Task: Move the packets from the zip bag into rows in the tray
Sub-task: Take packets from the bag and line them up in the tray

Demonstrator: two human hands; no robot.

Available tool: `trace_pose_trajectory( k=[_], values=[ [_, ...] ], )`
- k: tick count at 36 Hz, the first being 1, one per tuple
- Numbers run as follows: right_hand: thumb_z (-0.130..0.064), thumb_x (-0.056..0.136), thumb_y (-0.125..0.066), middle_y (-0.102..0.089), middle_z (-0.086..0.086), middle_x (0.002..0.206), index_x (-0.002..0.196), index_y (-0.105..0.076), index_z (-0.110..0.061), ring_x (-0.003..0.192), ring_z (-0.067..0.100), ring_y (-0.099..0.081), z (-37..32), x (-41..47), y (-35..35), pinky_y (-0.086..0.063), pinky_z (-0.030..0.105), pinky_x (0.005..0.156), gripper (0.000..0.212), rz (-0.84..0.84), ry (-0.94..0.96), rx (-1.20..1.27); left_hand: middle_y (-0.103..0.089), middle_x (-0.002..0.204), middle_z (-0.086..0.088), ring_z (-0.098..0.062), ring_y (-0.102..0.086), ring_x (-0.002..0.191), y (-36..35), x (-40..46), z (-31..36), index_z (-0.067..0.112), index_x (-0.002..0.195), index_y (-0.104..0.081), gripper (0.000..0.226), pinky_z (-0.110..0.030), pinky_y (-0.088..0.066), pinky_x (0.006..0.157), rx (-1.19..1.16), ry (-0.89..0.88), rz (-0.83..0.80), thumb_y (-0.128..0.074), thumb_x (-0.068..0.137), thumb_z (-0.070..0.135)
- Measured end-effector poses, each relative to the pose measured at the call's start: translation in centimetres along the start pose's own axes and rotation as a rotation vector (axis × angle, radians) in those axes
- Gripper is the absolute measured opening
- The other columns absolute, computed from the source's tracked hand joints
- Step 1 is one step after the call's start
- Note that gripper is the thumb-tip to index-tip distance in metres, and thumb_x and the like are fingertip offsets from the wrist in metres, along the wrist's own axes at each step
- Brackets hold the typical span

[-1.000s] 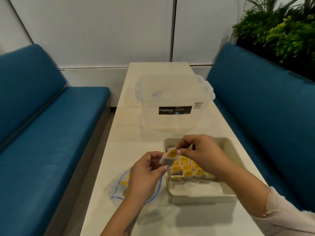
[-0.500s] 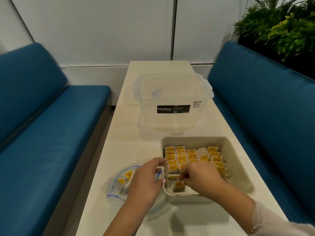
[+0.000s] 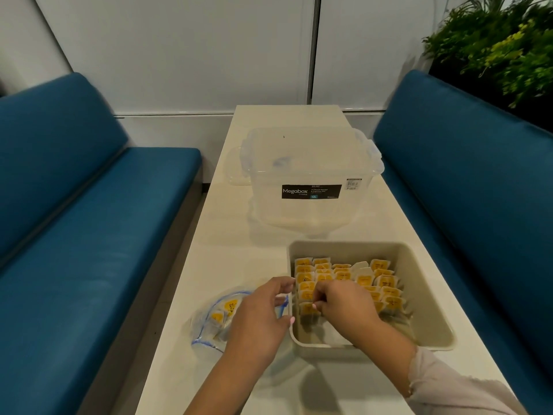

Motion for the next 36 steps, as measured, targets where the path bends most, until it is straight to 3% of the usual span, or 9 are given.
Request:
trace_pose_trajectory(
  k=[11,24,29,32,36],
  values=[
    [-0.034,0.091,-0.059,-0.065,-0.006,0.090,0.091,-0.056,-0.030,0.084,0.015,-0.060,0.2,-0.2,-0.5,-0.049,0.027,0.069,0.005,0.022,0.013,0.003,-0.057,0.107,0.028,0.006,-0.055,0.098,0.0,0.0,0.1,0.042,0.119,-0.051,0.056,-0.015,-0.046,0.083,0.016,0.020,-0.005,-0.075,0.079,0.012],
    [-0.041,0.079,-0.071,-0.057,-0.011,0.082,0.086,-0.046,-0.031,0.077,0.012,-0.056,0.0,-0.5,0.3,-0.034,0.022,0.052,0.028,0.032,0.020,0.042,-0.055,0.103,0.031,0.007,-0.056,0.099,0.5,-0.3,0.2,0.044,0.115,-0.051,0.053,-0.016,-0.048,0.085,-0.005,0.004,0.014,-0.074,0.080,0.012],
    [-0.046,0.080,-0.068,-0.057,-0.011,0.077,0.087,-0.049,-0.031,0.074,0.010,-0.055,-2.2,-0.4,1.3,-0.042,0.026,0.058,0.026,0.062,0.042,0.123,-0.062,0.107,0.026,0.003,-0.061,0.095,4.1,-0.9,-1.2,0.041,0.107,-0.058,0.043,-0.024,-0.053,0.086,-0.069,-0.016,0.170,-0.070,0.082,0.008],
    [-0.052,0.080,-0.066,-0.058,-0.010,0.078,0.091,-0.050,-0.033,0.076,0.010,-0.057,-2.6,-0.3,1.9,-0.045,0.029,0.062,0.028,0.070,0.049,0.145,-0.065,0.099,0.025,0.005,-0.062,0.085,6.2,-0.7,-1.6,0.043,0.099,-0.059,0.046,-0.012,-0.050,0.077,-0.115,-0.089,0.274,-0.068,0.081,0.002],
    [-0.044,0.083,-0.065,-0.057,-0.012,0.079,0.095,-0.053,-0.031,0.075,0.009,-0.054,-3.6,-0.3,2.9,-0.038,0.024,0.057,0.022,0.074,0.097,0.182,-0.067,0.093,0.021,0.004,-0.061,0.081,8.3,-0.4,-2.2,0.037,0.101,-0.058,0.043,0.000,-0.041,0.070,-0.133,-0.117,0.392,-0.066,0.082,-0.001]
  ],
)
Point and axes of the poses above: each hand's wrist, its own x-axis towards the middle knuckle, its own y-axis out of the back of the hand, z = x × y, the point moved 5 cm from there along x, towards the middle knuckle
